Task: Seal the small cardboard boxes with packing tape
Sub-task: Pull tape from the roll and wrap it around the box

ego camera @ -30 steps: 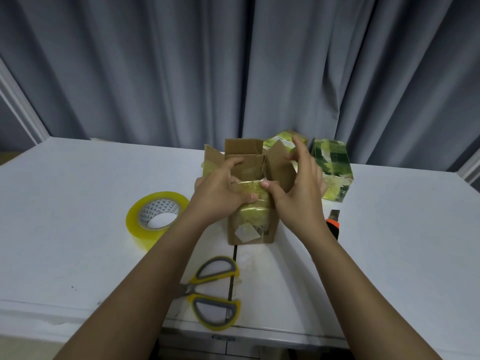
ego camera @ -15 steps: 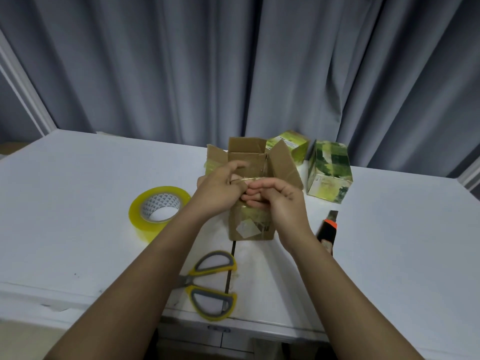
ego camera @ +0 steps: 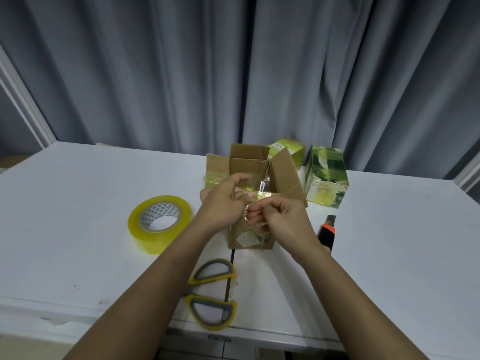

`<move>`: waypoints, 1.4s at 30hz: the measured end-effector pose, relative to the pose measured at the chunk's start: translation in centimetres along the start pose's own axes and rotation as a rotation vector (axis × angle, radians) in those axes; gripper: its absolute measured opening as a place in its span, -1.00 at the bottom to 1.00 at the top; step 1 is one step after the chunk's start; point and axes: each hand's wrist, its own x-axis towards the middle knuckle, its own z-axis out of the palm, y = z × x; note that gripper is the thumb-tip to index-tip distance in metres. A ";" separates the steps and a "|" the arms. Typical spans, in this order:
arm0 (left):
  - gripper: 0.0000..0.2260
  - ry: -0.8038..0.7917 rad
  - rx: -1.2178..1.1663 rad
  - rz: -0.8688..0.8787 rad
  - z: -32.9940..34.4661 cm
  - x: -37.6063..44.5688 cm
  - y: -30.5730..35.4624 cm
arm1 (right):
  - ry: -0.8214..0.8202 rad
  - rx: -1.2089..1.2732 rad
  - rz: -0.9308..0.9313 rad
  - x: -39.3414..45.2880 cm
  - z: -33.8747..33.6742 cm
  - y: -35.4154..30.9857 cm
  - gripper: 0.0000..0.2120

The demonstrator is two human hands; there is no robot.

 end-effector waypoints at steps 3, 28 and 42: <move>-0.74 0.041 0.010 0.012 -0.2 -0.1 -0.1 | 0.048 -0.218 -0.114 -0.2 0.3 -0.2 -0.64; -0.74 0.515 0.873 0.711 -0.2 -2.8 -1.5 | 0.236 -0.644 -0.311 1.7 -2.0 0.7 -0.84; -0.92 0.124 0.507 0.528 -1.0 -2.2 0.5 | 0.192 -0.724 -0.637 0.8 -2.4 0.8 -0.82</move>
